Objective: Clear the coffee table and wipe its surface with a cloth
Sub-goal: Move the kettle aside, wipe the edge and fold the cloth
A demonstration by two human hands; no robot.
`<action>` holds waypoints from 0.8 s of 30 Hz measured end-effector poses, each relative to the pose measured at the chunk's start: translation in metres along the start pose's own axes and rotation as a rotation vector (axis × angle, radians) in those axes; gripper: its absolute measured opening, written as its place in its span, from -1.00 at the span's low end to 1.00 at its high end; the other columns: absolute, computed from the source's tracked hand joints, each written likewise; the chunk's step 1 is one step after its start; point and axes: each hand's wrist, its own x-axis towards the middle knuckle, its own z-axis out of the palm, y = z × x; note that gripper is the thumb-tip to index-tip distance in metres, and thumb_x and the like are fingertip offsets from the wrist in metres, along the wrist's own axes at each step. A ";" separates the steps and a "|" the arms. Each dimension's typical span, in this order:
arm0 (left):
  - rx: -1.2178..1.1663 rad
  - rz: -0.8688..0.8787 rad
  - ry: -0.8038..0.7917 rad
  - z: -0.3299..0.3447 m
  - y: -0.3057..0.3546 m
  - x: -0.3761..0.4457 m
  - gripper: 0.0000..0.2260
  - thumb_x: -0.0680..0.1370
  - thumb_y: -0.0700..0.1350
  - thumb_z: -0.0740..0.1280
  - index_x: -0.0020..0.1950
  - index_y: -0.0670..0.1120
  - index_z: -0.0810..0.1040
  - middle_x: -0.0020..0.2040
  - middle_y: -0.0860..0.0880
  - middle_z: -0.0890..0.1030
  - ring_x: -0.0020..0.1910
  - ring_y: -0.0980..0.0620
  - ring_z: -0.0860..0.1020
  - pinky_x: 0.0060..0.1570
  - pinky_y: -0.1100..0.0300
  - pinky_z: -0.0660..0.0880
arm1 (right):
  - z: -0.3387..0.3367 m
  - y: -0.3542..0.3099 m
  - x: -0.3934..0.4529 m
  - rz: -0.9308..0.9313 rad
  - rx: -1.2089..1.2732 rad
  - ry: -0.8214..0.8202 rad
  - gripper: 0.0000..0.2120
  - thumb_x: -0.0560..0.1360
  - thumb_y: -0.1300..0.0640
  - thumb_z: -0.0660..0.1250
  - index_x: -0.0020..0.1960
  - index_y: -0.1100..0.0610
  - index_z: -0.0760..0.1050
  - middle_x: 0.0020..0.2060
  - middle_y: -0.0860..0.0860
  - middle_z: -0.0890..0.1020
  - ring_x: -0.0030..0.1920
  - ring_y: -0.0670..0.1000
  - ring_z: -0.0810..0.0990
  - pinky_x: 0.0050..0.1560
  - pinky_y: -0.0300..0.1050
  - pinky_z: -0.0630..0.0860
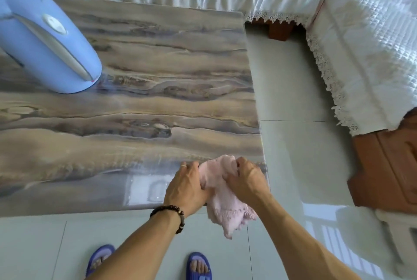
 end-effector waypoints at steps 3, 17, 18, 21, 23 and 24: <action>-0.027 -0.046 -0.049 -0.005 -0.001 -0.006 -0.84 0.29 0.04 0.33 -0.30 -0.03 0.47 -0.27 0.01 0.58 -0.35 0.02 0.54 -0.47 0.22 0.38 | -0.001 -0.003 0.000 -0.100 0.117 -0.050 -0.92 0.53 0.14 0.30 -0.08 0.03 0.40 -0.17 0.02 0.57 -0.08 0.15 0.57 -0.16 -0.10 0.39; -0.333 -0.263 0.299 -0.166 -0.105 -0.190 -0.73 0.29 0.05 0.47 -0.22 -0.07 0.48 -0.30 0.03 0.58 -0.42 0.15 0.43 -0.49 0.32 0.28 | 0.021 -0.206 -0.119 -0.513 0.185 -0.233 -0.83 0.59 0.16 0.24 0.15 0.08 0.53 -0.04 0.01 0.62 -0.07 0.05 0.57 -0.20 -0.16 0.43; -0.395 -0.271 0.337 -0.176 -0.118 -0.209 -0.73 0.29 0.02 0.48 -0.20 -0.09 0.49 -0.29 0.03 0.59 -0.41 0.14 0.43 -0.48 0.31 0.29 | 0.028 -0.222 -0.136 -0.533 0.179 -0.248 -0.81 0.59 0.15 0.24 0.18 0.08 0.53 -0.01 0.02 0.63 -0.05 0.06 0.57 -0.18 -0.15 0.43; -0.615 -0.321 0.468 -0.203 -0.174 -0.288 -0.73 0.28 -0.09 0.49 -0.20 -0.16 0.46 -0.36 0.05 0.54 -0.46 0.17 0.41 -0.49 0.35 0.31 | 0.066 -0.287 -0.198 -0.655 0.161 -0.278 -0.76 0.57 0.12 0.24 0.21 0.05 0.51 0.03 0.02 0.63 -0.02 0.03 0.58 -0.19 -0.18 0.45; -0.685 -0.345 0.552 -0.218 -0.208 -0.336 -0.70 0.28 -0.08 0.50 -0.17 -0.17 0.47 -0.35 0.03 0.57 -0.45 0.14 0.47 -0.48 0.31 0.35 | 0.087 -0.323 -0.246 -0.709 0.176 -0.279 -0.75 0.56 0.11 0.25 0.23 0.08 0.44 0.01 -0.01 0.60 -0.02 0.02 0.56 -0.14 -0.16 0.46; -0.721 -0.355 0.605 -0.225 -0.231 -0.367 -0.69 0.27 -0.06 0.51 -0.15 -0.16 0.48 -0.33 0.00 0.60 -0.44 0.11 0.52 -0.47 0.28 0.38 | 0.102 -0.342 -0.276 -0.733 0.179 -0.285 -0.75 0.57 0.11 0.27 0.22 0.10 0.37 -0.04 -0.04 0.55 -0.04 0.03 0.54 -0.09 -0.11 0.46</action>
